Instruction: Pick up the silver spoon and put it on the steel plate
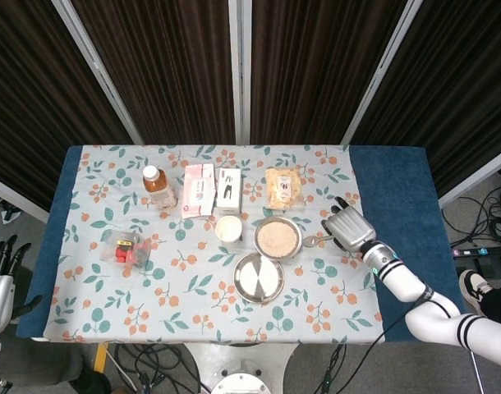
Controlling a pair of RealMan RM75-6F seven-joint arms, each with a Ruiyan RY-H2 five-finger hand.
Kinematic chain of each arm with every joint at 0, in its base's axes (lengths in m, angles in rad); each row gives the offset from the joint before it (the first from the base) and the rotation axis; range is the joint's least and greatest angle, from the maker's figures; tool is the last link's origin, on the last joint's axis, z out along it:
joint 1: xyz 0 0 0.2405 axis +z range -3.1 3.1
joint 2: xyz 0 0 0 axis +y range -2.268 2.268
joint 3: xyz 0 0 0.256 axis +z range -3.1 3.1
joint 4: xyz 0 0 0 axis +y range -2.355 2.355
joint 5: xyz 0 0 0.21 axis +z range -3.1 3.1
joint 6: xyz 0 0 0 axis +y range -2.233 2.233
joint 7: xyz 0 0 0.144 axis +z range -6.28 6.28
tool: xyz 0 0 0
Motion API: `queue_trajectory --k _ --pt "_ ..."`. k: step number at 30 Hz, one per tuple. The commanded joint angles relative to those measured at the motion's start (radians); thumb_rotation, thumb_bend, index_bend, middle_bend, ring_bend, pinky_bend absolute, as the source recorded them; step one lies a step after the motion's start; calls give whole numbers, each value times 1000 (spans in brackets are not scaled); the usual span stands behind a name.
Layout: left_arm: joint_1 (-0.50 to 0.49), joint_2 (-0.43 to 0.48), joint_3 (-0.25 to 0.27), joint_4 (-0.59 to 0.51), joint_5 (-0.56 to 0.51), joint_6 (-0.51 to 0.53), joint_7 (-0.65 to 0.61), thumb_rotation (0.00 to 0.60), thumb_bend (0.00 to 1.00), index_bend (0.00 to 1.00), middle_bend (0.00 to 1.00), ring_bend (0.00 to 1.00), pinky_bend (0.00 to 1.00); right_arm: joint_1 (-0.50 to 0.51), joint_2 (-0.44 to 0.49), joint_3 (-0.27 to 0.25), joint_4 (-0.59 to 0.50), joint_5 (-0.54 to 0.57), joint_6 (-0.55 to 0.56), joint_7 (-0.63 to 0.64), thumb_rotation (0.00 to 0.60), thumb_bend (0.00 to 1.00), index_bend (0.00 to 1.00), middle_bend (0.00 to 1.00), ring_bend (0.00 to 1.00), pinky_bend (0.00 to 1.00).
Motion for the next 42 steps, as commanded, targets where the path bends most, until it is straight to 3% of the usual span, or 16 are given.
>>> queue_trajectory --k 1,5,11,24,35,42 --pt "0 2 0 -3 2 2 3 600 82 170 108 51 30 100 24 39 -39 75 -98 -123 600 327 594 583 254 117" --pt "1 3 -2 -8 4 7 5 600 82 170 108 51 30 183 -19 30 -19 160 -163 -262 600 327 595 583 254 117" --pt "4 1 0 -2 4 8 -3 600 82 170 108 52 30 295 -96 -32 42 328 -196 -460 600 327 597 583 254 106" --pt "5 -9 -1 15 7 7 -25 600 82 170 108 51 30 453 -193 -182 76 624 -86 -740 600 332 600 585 254 74" --pt "13 -16 3 28 4 10 -39 600 82 170 108 51 29 493 -258 -205 91 693 -22 -758 600 332 603 587 263 51" --pt "18 -16 5 32 6 13 -43 600 82 170 108 52 30 468 -216 -190 47 660 4 -664 600 332 603 588 263 49"
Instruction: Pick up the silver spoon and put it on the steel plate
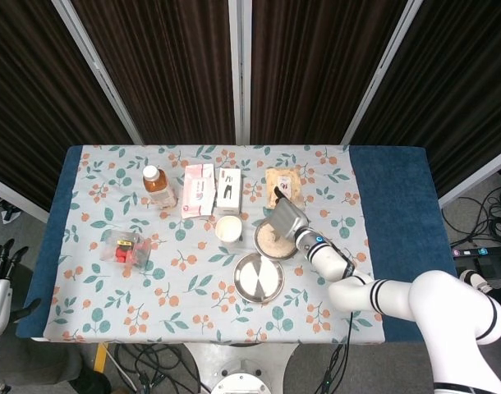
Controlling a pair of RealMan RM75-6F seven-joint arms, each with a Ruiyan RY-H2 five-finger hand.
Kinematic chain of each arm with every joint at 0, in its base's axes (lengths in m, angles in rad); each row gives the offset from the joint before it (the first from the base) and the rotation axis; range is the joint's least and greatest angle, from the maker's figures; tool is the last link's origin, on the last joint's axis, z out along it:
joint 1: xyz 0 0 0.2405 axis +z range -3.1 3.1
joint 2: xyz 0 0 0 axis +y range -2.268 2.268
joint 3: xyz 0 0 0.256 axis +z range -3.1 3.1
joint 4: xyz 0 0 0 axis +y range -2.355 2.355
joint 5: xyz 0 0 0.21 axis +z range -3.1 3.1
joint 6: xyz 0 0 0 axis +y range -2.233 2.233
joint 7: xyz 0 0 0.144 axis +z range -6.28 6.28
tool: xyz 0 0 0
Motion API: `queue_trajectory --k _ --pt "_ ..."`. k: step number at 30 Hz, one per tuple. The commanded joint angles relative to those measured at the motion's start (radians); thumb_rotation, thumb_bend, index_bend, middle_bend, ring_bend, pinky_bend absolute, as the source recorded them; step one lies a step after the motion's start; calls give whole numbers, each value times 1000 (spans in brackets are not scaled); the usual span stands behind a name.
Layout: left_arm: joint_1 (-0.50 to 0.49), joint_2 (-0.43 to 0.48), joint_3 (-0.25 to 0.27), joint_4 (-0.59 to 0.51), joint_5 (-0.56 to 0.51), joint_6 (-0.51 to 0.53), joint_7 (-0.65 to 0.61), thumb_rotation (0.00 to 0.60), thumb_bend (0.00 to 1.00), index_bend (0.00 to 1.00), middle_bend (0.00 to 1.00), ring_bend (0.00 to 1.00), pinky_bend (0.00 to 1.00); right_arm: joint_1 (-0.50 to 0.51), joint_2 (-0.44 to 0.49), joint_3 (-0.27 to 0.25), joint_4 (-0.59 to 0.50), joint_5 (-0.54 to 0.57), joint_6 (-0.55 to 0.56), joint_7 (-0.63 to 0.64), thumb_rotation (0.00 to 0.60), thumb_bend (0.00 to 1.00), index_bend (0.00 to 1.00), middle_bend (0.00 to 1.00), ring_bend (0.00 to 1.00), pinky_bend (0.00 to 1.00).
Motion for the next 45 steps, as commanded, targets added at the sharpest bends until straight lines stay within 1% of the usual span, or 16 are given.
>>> queue_trajectory --k 1,5,8,18,20,24,29,34,39,45 --pt "-1 0 -1 0 1 0 1 600 82 170 108 51 30 -21 33 5 -28 -21 15 49 600 332 603 588 263 49" --pt "-3 2 -3 -5 3 1 7 600 82 170 108 51 30 -56 71 9 -55 -56 30 122 600 331 603 589 263 49" --pt "-4 4 -3 -11 6 1 14 600 82 170 109 51 30 -98 90 22 -63 -100 45 211 600 332 604 590 263 49" --pt "-4 17 -5 -38 6 3 38 600 82 170 109 51 30 -222 93 66 -9 -285 51 527 600 332 607 592 270 43" --pt "-5 19 -5 -40 8 3 40 600 82 170 109 51 30 -234 99 78 0 -315 50 572 600 332 607 592 270 42" --pt "-5 21 -6 -40 8 3 39 600 82 170 108 51 30 -242 122 98 -6 -355 40 624 600 332 607 592 270 42" --pt "-6 18 -5 -35 8 0 36 600 82 170 109 51 30 -229 147 124 -34 -377 24 632 600 332 608 592 270 42" --pt "-6 16 -6 -31 7 -1 32 600 82 170 108 51 30 -191 148 158 -56 -359 -12 609 600 332 608 592 270 37" --pt "-5 16 -7 -31 3 -1 30 600 82 170 109 51 30 -128 116 188 -45 -309 -58 553 600 332 608 592 270 35" --pt "-4 17 -8 -35 -7 -5 29 600 82 170 108 51 30 -33 61 205 -1 -230 -94 452 600 332 610 593 270 31"
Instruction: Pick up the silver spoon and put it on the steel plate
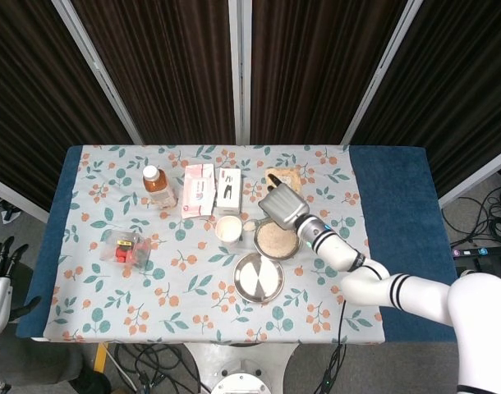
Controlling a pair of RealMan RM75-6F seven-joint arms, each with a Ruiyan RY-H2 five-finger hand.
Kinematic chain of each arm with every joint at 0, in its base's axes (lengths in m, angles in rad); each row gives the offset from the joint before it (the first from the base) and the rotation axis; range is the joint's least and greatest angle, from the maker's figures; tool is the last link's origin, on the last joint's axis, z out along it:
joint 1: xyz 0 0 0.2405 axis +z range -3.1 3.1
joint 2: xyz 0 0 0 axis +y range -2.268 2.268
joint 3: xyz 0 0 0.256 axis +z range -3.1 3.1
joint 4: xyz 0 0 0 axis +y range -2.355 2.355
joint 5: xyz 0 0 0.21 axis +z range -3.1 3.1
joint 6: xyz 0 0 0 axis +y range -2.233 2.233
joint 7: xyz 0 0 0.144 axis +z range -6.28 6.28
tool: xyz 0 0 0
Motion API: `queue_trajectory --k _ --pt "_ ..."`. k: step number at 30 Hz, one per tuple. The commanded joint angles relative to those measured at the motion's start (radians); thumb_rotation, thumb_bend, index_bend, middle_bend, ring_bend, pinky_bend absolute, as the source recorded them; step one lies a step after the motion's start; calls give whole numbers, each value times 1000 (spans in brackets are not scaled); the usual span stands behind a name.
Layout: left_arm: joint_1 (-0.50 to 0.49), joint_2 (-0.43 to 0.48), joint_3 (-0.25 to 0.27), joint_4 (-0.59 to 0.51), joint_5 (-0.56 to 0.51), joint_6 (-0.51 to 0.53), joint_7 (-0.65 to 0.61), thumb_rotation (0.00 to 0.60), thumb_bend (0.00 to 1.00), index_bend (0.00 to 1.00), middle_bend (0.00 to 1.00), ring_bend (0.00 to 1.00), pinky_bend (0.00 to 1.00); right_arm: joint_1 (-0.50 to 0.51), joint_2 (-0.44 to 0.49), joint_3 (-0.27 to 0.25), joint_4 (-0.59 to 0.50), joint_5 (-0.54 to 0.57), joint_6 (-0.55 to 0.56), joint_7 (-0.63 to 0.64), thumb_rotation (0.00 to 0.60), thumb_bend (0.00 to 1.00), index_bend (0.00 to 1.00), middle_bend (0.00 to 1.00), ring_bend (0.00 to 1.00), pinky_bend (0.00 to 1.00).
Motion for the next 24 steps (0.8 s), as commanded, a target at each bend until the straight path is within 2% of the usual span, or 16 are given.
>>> queue_trajectory --k 1,5,13,18,24 --pt "1 0 -1 -1 -6 -2 0 600 82 170 108 51 30 60 -35 9 32 52 -21 -68 600 332 611 593 270 31" --pt "3 -3 -1 5 -10 -2 -4 600 82 170 108 51 30 126 -65 -15 58 97 -12 -186 600 332 612 593 270 20" --pt "9 -9 2 17 -7 4 -14 600 82 170 108 51 30 232 -122 -129 58 107 68 -501 600 332 614 593 270 9" --pt "16 -10 6 18 -5 11 -19 600 82 170 108 51 30 240 -144 -168 63 21 145 -597 600 331 614 590 270 0" --pt "19 -13 5 18 -3 16 -19 600 82 170 108 51 30 231 -159 -190 88 -111 202 -629 600 331 613 585 270 0"
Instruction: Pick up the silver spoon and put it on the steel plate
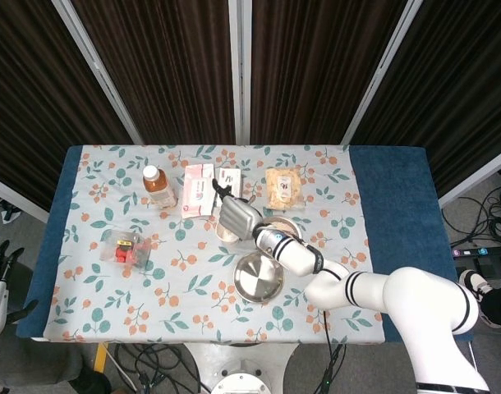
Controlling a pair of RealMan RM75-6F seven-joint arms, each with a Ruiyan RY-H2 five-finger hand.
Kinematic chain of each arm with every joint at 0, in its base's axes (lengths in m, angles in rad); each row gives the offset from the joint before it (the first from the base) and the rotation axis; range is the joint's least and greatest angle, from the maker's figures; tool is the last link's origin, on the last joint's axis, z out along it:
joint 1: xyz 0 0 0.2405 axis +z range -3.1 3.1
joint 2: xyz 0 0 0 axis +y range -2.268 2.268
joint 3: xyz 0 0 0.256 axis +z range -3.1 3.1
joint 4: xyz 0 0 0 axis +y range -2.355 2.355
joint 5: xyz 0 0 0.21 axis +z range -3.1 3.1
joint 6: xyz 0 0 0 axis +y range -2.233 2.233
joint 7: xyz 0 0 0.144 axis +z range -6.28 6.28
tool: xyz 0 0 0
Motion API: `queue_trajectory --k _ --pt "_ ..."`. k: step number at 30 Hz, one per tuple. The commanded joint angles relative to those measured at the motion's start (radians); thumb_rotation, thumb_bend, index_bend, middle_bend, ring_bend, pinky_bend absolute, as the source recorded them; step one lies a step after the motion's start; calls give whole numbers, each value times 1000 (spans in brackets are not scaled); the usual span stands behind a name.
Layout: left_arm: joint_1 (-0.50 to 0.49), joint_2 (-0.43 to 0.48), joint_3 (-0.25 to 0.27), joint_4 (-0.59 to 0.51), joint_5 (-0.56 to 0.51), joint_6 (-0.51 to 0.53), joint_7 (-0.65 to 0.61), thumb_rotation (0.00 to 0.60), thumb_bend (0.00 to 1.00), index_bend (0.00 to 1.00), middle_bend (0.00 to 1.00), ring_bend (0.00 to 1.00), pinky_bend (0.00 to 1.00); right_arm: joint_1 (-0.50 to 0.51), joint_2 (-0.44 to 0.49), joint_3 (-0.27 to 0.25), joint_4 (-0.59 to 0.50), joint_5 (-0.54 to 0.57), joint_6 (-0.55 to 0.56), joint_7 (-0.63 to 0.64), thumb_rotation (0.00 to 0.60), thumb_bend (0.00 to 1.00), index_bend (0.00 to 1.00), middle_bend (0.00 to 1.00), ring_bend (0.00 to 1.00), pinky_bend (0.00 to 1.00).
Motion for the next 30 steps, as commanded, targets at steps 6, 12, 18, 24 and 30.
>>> queue_trajectory --k 6,12,18,24,30 --pt "5 -4 1 5 1 4 -5 600 82 170 108 51 30 -18 -31 -36 54 -178 92 -91 600 332 613 583 270 0" --pt "7 -7 2 10 3 7 -9 600 82 170 109 51 30 -46 -54 -37 74 -206 125 -208 600 331 613 582 270 0" --pt "8 -7 1 11 5 8 -8 600 82 170 108 51 30 -79 -81 -11 72 -192 154 -296 600 330 613 583 270 0" --pt "11 -5 1 10 4 11 -7 600 82 170 108 51 30 -129 -99 28 49 -181 196 -276 600 330 613 583 270 0" --pt "8 -2 -1 9 9 10 -7 600 82 171 109 51 30 -215 -39 86 -11 -167 241 -52 600 330 606 576 270 0"
